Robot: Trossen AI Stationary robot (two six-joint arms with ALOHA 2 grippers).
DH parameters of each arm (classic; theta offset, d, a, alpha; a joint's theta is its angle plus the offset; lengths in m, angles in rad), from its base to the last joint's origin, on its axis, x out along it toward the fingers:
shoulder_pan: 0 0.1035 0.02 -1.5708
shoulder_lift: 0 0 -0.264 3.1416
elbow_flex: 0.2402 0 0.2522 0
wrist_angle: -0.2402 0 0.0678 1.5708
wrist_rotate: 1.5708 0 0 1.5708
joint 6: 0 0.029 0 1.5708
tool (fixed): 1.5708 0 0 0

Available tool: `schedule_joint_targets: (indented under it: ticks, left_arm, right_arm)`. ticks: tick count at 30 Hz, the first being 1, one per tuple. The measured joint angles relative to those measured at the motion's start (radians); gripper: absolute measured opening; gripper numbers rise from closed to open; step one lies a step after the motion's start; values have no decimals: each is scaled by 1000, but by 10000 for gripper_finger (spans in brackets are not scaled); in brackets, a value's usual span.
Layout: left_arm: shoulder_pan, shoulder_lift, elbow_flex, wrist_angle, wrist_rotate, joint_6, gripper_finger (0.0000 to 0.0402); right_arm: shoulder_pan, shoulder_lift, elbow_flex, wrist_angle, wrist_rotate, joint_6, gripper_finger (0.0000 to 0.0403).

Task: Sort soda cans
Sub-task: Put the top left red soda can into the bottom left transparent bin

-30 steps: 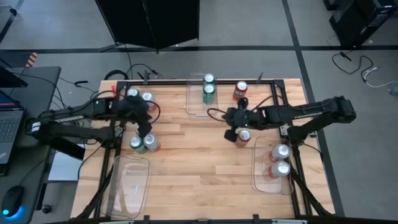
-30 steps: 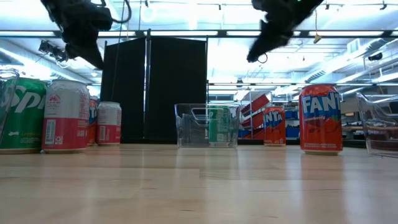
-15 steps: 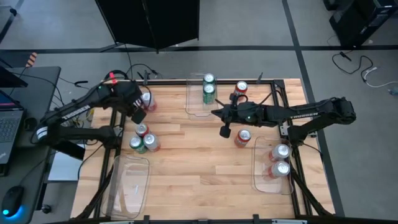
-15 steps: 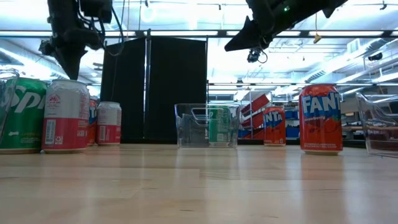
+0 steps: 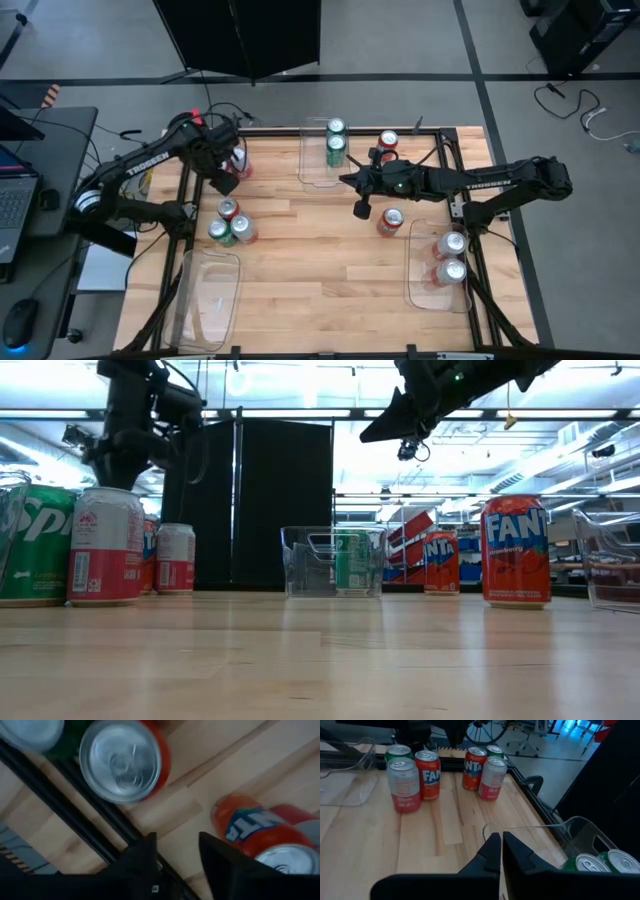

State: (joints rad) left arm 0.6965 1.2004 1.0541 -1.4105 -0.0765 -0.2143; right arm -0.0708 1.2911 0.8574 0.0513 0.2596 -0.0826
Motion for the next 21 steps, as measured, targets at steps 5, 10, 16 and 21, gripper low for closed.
schedule_joint_targets:
  ticks: [5,10,16,21]
  left_arm:
    - [-5,29,85,4,-35,5,250]
    - [11,36,126,9,-89,5,313]
    - [60,44,103,21,-81,30,345]
    - [106,48,68,65,-70,76,347]
  right_arm:
    - [0,0,0,-1,0,0,6]
    - [0,0,0,-9,-1,0,11]
    - [0,0,0,-26,-1,0,14]
    - [2,0,0,-30,-2,4,14]
